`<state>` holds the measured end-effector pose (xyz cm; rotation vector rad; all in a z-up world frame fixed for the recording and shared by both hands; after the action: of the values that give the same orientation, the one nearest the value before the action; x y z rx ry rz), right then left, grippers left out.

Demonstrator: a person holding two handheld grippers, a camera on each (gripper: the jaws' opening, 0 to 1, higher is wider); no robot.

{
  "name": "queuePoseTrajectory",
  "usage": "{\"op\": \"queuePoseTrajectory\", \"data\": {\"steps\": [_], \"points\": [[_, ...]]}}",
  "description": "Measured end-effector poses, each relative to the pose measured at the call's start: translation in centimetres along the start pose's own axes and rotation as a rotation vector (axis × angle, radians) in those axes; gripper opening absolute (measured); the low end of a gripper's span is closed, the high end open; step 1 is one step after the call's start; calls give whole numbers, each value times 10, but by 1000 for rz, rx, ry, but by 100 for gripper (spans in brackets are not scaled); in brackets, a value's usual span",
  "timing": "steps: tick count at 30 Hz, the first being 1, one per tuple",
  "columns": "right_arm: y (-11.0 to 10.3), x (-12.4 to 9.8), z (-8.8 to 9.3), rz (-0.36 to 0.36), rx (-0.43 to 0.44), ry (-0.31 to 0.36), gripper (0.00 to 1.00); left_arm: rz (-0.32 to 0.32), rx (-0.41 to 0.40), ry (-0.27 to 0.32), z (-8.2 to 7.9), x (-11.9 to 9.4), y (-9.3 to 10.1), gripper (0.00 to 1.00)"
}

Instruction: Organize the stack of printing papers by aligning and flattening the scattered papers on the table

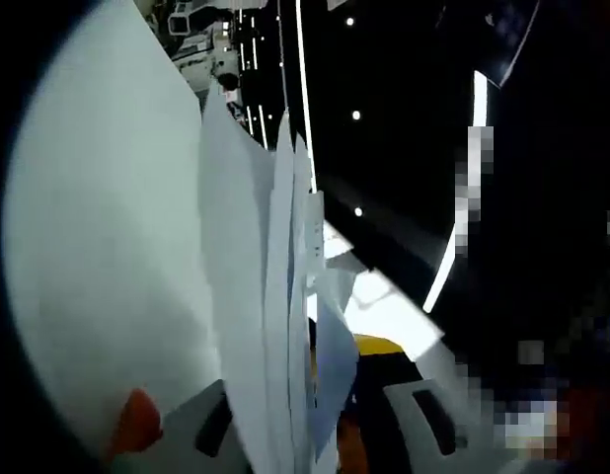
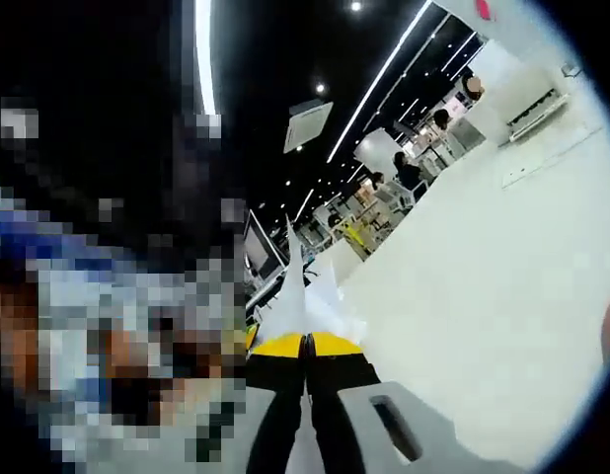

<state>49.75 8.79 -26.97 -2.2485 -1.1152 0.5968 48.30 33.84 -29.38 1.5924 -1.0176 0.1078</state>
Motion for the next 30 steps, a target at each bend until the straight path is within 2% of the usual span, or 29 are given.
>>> {"op": "queuePoseTrajectory", "data": {"steps": [7, 12, 16, 20, 23, 30], "points": [[1, 10, 1, 10, 48, 26, 0, 0, -12, 41, -6, -2, -2, 22], [6, 4, 0, 29, 34, 22, 0, 45, -32, 66, -7, -3, 3, 23], [4, 0, -1, 35, 5, 33, 0, 51, -18, 51, -2, -1, 6, 30], [6, -5, -8, 43, 19, 43, 0, 61, -32, 76, -4, -2, 8, 30], [6, -5, -9, 40, 13, 44, 0, 53, -26, 72, -6, -1, 6, 29], [-10, 9, 0, 0, 24, 23, 0, 43, -30, 70, -4, -1, 4, 29]]}}
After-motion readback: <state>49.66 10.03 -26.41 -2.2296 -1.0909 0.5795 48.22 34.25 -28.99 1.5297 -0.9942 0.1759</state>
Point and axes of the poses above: the point that each gripper's makers call its tool centre point, and the gripper's own axes: x roughly forward along the fingers, y roughly to its right, z roughly out of its underside, the point moved 5 cm from there along -x, roughly backward along the fingers, and after that the axes turned 15 degrees about z, right-handed, at the moved point
